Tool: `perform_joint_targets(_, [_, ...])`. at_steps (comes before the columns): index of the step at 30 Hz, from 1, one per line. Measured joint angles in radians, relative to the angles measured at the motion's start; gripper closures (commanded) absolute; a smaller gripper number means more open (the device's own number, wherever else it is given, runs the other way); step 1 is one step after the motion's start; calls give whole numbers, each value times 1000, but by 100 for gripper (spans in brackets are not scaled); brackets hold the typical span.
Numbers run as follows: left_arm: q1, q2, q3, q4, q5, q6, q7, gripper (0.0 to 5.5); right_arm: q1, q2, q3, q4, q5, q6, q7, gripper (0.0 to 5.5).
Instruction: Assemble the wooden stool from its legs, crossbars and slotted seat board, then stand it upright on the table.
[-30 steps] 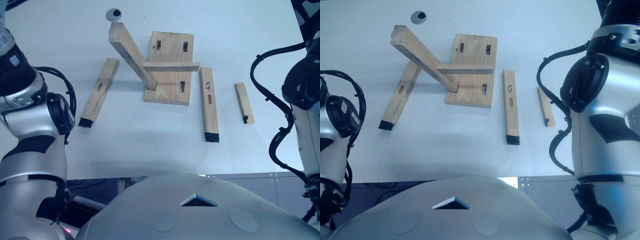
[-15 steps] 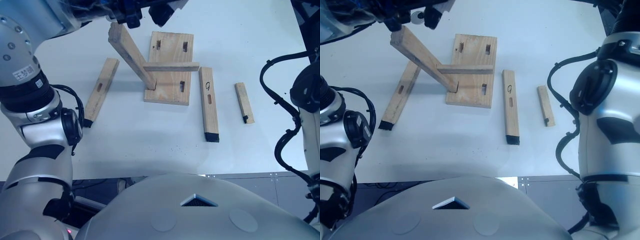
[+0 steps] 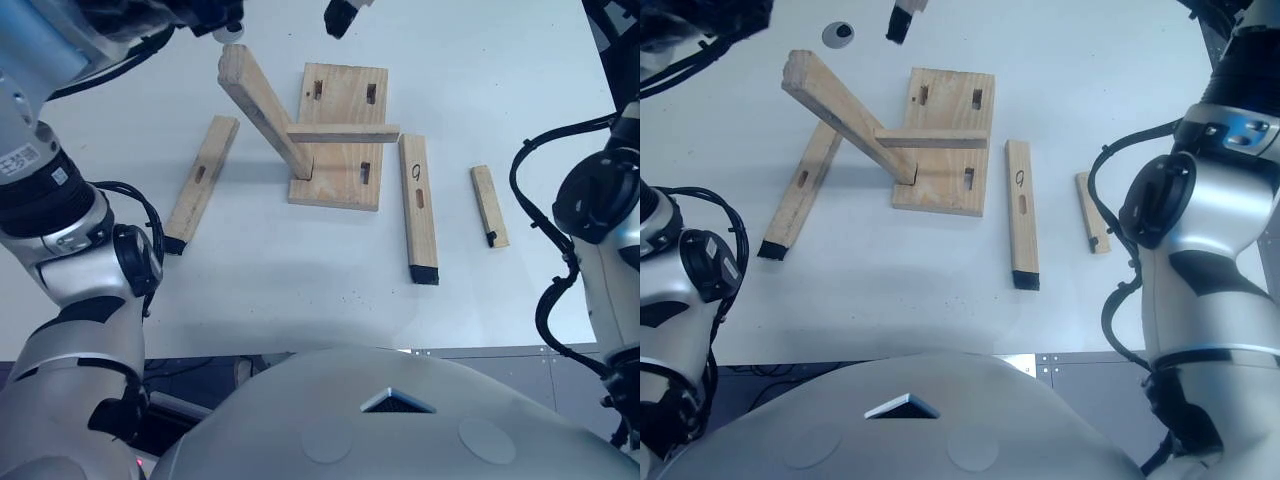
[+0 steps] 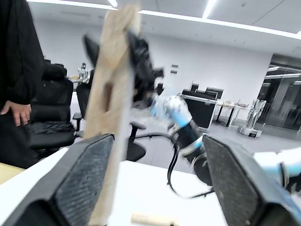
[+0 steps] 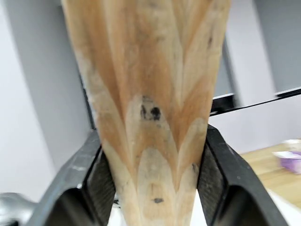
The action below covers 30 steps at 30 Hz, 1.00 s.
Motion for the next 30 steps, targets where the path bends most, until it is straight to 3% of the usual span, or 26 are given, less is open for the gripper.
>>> perform_joint_targets(7, [-4,2,59,67,-64,-19,119,205,186,-3,123,-78,-129,-158,3,346])
perform_joint_targets(14, [-4,8,55,85,-56,-45,135,205,331,-1,187,-32,-191,-229,25,346])
perform_joint_targets(30, [17,6,39,93,-25,-92,134,205,409,-7,273,-40,-235,-236,84,346])
